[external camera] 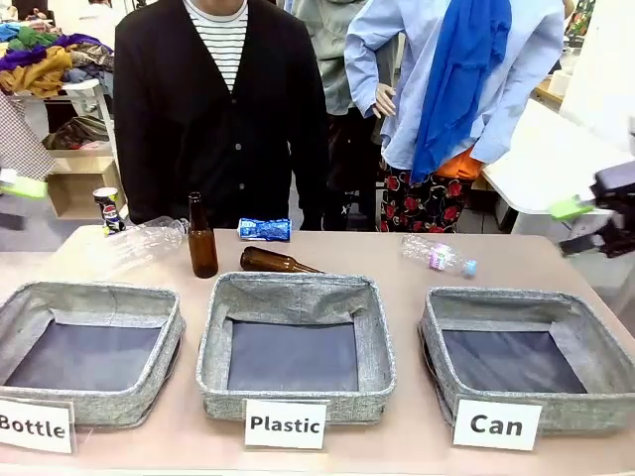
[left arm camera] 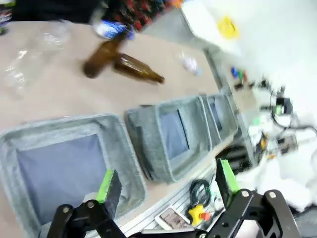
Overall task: Sort the can waste into the basket.
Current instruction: Pick up the can waste from the table and place it in the right Fabric basket.
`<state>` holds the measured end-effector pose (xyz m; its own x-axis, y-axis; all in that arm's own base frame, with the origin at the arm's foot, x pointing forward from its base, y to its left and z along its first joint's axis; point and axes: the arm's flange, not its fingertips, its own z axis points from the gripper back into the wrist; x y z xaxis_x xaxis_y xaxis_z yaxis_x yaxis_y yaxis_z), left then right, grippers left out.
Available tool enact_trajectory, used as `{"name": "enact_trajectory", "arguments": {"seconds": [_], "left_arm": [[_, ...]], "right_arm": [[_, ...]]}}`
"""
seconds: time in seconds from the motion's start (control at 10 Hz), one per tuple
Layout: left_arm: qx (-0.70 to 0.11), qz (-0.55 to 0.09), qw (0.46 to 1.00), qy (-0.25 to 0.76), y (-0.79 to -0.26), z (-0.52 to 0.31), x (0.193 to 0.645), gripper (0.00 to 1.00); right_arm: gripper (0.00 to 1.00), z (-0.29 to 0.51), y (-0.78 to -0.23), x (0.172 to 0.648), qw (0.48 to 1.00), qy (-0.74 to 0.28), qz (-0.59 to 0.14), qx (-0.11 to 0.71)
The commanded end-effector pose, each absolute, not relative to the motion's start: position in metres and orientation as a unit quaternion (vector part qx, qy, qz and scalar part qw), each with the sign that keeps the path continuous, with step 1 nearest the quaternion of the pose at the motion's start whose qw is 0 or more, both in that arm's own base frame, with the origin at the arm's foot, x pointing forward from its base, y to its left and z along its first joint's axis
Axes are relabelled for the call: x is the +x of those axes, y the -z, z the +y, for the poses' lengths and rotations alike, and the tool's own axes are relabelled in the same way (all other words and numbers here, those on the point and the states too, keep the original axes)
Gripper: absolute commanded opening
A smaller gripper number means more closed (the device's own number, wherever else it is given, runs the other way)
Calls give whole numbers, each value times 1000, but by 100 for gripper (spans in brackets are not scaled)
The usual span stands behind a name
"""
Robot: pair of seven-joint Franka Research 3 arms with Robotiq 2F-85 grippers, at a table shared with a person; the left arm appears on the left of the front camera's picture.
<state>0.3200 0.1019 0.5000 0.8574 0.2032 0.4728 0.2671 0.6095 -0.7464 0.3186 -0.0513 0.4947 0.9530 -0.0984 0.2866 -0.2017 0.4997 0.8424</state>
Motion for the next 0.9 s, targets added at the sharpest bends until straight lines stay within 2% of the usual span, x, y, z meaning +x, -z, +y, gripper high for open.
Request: {"name": "enact_trajectory", "arguments": {"seconds": [0.0, 0.2, 0.4, 0.5, 0.6, 0.8], "left_arm": [[-488, -291, 820, -66, -448, 132, 302, 100], [-509, -328, 784, -136, -421, 169, 271, 100], [-480, -352, 782, -183, -407, 174, 260, 100], [-447, -354, 794, -209, -404, 167, 258, 100], [-491, -338, 781, -186, -429, 229, 285, 100], [-491, -338, 781, -186, -429, 229, 285, 100]], "right_arm": [[100, -94, -453, 312, 804, 41, -183, 564], [100, -130, -425, 305, 780, 100, -197, 586], [100, -144, -404, 311, 764, 130, -227, 589], [100, -139, -400, 313, 765, 116, -272, 573], [100, -165, -415, 313, 771, 140, -206, 586], [100, -165, -415, 313, 771, 140, -206, 586]]}}
